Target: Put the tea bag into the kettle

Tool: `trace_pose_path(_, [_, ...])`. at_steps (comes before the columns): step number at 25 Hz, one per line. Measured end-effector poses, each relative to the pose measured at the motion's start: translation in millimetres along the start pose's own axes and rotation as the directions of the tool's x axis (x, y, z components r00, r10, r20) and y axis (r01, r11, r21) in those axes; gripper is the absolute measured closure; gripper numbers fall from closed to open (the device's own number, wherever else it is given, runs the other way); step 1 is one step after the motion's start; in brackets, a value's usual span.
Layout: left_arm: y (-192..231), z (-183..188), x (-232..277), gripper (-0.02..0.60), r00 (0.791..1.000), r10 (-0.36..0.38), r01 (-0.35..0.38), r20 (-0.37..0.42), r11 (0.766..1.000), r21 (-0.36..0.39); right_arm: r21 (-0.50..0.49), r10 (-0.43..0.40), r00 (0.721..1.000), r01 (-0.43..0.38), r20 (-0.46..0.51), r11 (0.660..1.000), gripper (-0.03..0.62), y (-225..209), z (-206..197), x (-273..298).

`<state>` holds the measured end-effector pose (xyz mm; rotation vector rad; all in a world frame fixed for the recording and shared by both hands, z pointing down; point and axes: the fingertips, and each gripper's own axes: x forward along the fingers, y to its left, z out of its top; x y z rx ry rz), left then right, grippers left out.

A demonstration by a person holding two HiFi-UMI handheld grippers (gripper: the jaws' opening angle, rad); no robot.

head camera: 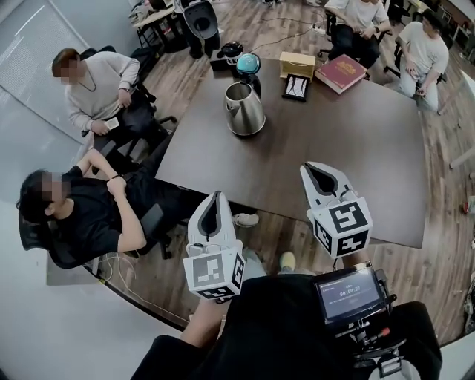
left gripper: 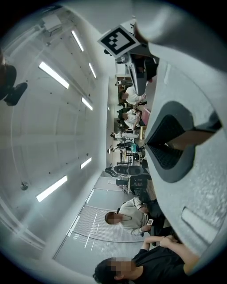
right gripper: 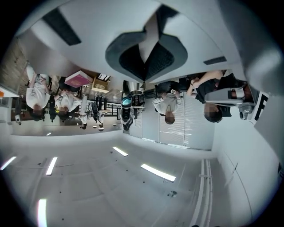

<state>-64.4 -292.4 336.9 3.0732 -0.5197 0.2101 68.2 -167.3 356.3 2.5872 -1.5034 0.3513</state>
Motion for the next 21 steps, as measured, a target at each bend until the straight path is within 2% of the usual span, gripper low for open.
trace_pose_path(4, [-42.1, -16.4, 10.3, 0.577, 1.0, -0.029, 0.029, -0.005, 0.999, 0.029, 0.017, -0.02, 1.0, 0.019, 0.014, 1.0, 0.586, -33.3, -21.5, -16.9])
trace_pose_path(8, [-62.5, 3.1, -13.4, 0.577, 0.998, -0.064, 0.063, 0.012, 0.997, 0.046, 0.022, -0.042, 0.999, 0.041, 0.024, 0.999, 0.586, -30.3, -11.8, -53.2])
trace_pose_path(13, [-73.9, 19.4, -17.9, 0.577, 0.997, -0.077, 0.077, 0.002, 0.996, 0.052, 0.027, -0.046, 0.999, 0.045, 0.016, 0.999, 0.586, -34.3, -3.6, -65.7])
trace_pose_path(21, [-67.6, 0.1, -7.6, 0.577, 0.994, -0.108, 0.107, 0.021, 0.992, 0.062, 0.016, -0.061, 0.997, 0.061, 0.037, 0.998, 0.586, -29.7, -15.5, -54.0])
